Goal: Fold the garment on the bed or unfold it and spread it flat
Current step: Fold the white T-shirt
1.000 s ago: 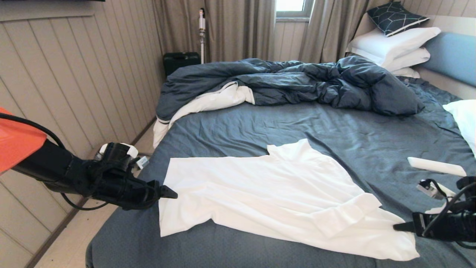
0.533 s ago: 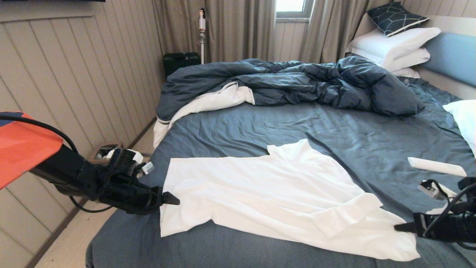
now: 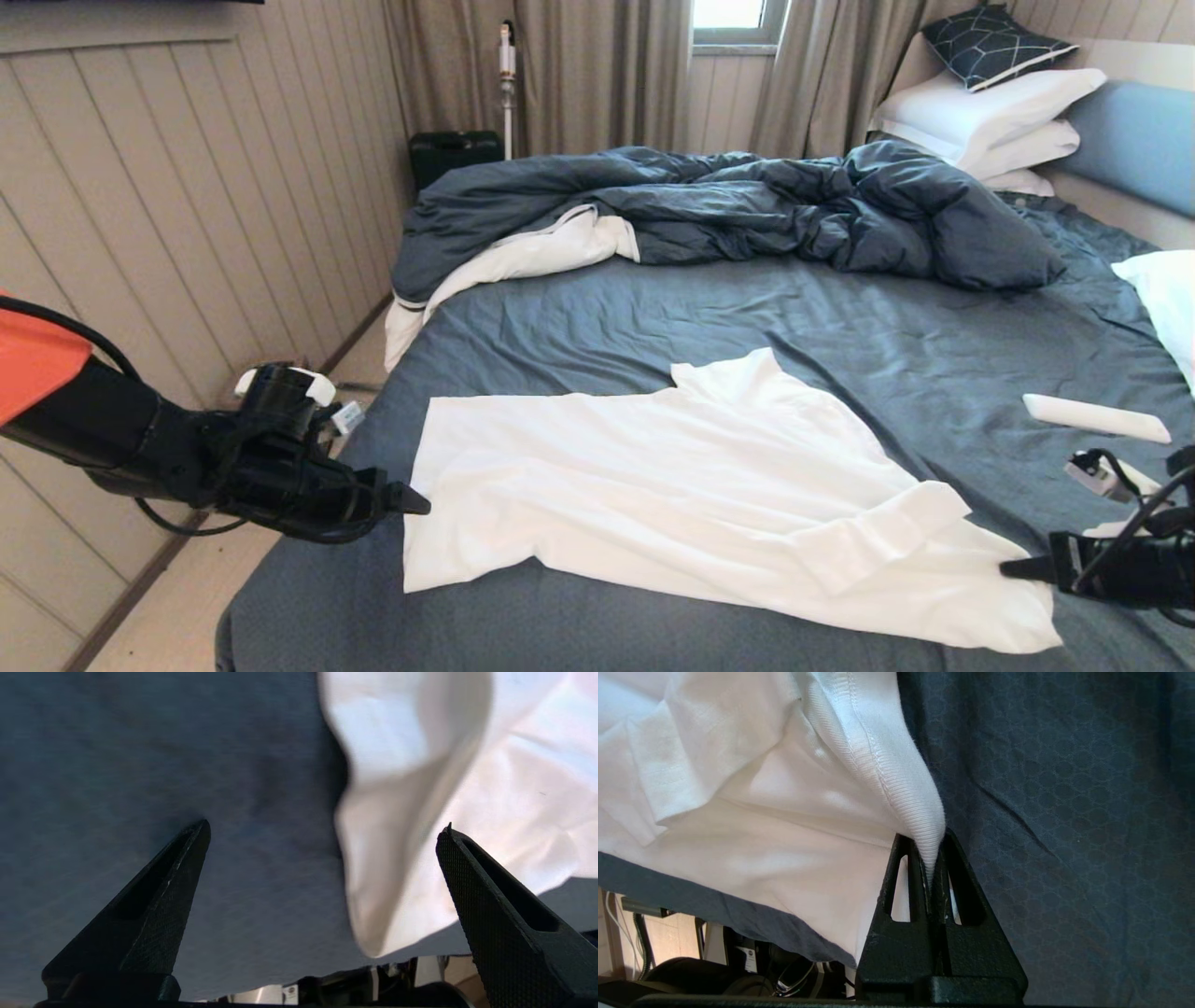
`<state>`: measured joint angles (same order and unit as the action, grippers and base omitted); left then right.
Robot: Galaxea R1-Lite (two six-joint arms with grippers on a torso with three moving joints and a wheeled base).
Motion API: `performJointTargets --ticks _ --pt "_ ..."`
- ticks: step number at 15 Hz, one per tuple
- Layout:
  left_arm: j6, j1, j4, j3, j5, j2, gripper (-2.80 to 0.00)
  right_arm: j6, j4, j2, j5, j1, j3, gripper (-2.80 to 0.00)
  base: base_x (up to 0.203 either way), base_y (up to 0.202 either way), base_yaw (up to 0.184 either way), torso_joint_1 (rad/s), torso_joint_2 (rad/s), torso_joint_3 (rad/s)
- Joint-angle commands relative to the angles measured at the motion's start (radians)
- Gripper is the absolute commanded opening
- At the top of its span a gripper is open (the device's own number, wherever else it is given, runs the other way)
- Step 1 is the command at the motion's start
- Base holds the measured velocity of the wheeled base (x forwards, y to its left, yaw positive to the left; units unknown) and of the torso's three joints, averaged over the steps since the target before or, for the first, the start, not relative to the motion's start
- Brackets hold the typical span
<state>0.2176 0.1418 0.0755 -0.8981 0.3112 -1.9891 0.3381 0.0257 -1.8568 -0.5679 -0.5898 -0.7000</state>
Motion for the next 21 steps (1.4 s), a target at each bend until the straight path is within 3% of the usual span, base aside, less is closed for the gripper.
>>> performJointTargets --ticks 1,6,10,11,18,21 --pt "-0.002 -0.005 0.004 0.005 0.001 -0.001 0.0 0.002 0.002 0.006 -0.004 -0.004 0.002 -2.8 0.0 0.0 0.0 0.0 0.0 0.0" --pt "0.014 0.078 0.009 -0.018 0.018 -0.083 0.0 0.002 0.01 0.011 -0.004 -0.008 0.005 -2.8 0.0 0.0 0.0 0.0 0.0 0.0" --pt "0.026 0.099 0.012 -0.033 0.019 -0.111 0.0 0.002 0.014 0.021 -0.009 -0.021 0.005 -2.8 0.0 0.0 0.0 0.0 0.0 0.0" --pt "0.025 0.099 0.012 -0.033 0.019 -0.114 -2.8 0.004 0.02 0.021 -0.009 -0.022 0.005 -2.8 0.0 0.0 0.0 0.0 0.0 0.0" --pt "0.027 0.106 0.003 -0.064 0.034 -0.113 -2.8 0.002 0.02 0.019 -0.009 -0.021 0.005 -2.8 0.0 0.0 0.0 0.0 0.0 0.0" --pt "0.075 0.113 -0.024 -0.102 0.083 -0.098 -2.8 0.002 0.02 0.015 -0.009 -0.021 0.005 -2.8 0.0 0.0 0.0 0.0 0.0 0.0"
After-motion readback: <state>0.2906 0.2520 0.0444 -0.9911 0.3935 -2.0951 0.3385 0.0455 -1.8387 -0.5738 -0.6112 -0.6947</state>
